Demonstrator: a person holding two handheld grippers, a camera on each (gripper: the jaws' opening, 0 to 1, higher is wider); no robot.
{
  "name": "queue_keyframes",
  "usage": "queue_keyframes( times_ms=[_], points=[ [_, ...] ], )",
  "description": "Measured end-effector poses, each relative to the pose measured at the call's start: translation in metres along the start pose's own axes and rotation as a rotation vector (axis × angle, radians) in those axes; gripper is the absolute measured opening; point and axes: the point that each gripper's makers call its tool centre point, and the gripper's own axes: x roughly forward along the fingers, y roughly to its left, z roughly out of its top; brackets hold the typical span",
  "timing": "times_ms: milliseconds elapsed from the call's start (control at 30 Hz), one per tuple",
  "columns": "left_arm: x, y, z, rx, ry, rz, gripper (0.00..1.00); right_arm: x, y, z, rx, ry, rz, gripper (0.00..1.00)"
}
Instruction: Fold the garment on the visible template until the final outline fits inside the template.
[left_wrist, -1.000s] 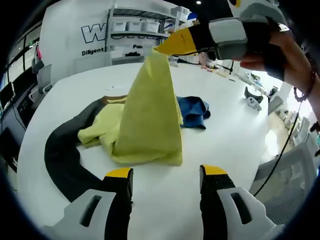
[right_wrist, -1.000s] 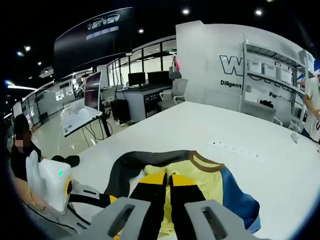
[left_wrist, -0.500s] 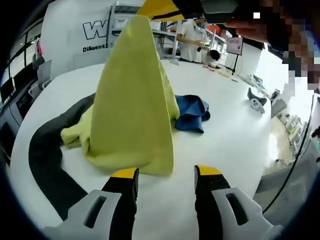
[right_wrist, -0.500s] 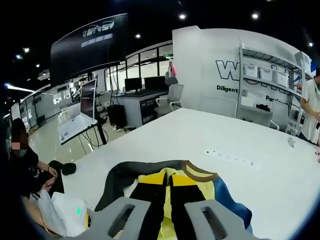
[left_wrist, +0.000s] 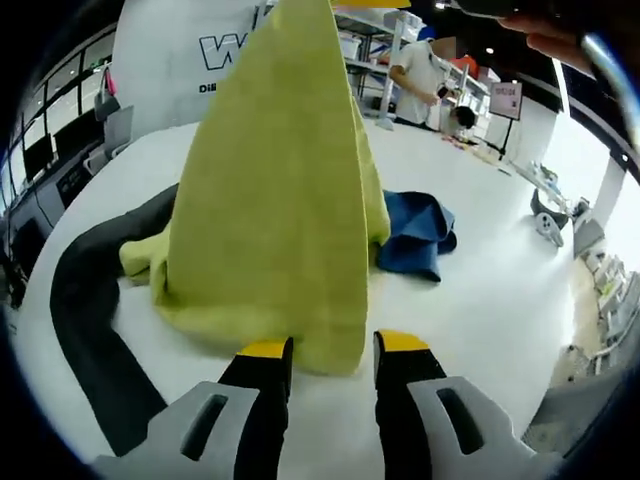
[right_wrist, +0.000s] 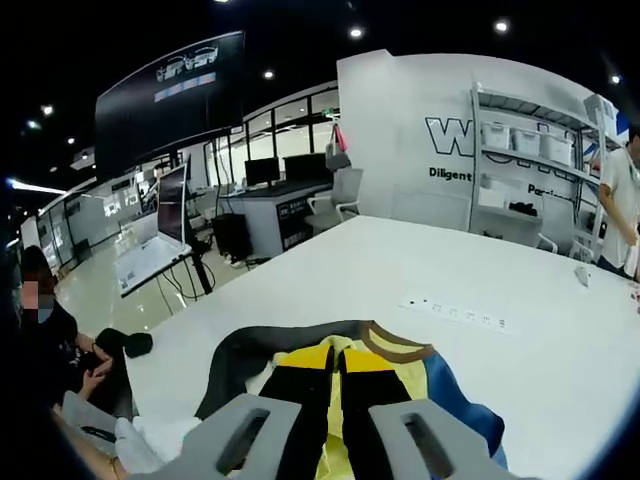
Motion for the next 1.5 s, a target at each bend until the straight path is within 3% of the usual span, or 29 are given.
queue_keyframes(
  times_ms=[167,300,467,633,867,1067,1200,1333,1500],
  points=[
    [0.010,0.004,-0.009,0.016,0.029,0.020,0.25,-0.001,-0.005,-0.001,0.014,0.001,-0.009,0.00],
    [0.010,0.007,-0.011,0.020,0.040,0.026,0.10,-0.002,-0.008,-0.003,0.018,0.003,-0.016,0.00],
    [0.010,0.010,-0.014,0.030,0.053,0.025,0.05,-0.003,-0.011,-0.004,0.025,0.004,-0.023,0.00],
    [-0.006,0.021,-0.010,0.038,0.051,0.011,0.03,-0.007,-0.016,-0.008,0.013,0.007,-0.035,0.00],
    [-0.036,0.050,-0.001,0.065,0.015,0.056,0.03,-0.015,-0.025,-0.017,0.008,0.024,-0.059,0.00],
    [-0.057,0.065,0.012,0.127,-0.017,0.079,0.03,-0.024,-0.019,-0.023,-0.004,0.035,-0.051,0.00],
    [-0.072,0.083,0.020,0.173,-0.011,0.138,0.03,-0.032,-0.013,-0.035,-0.016,0.066,-0.043,0.00],
    [-0.084,0.092,0.027,0.207,-0.019,0.159,0.03,-0.045,-0.006,-0.055,-0.062,0.106,-0.033,0.00],
    [-0.094,0.104,0.030,0.289,-0.011,0.203,0.03,-0.056,-0.002,-0.073,-0.025,0.134,-0.023,0.00]
  ],
)
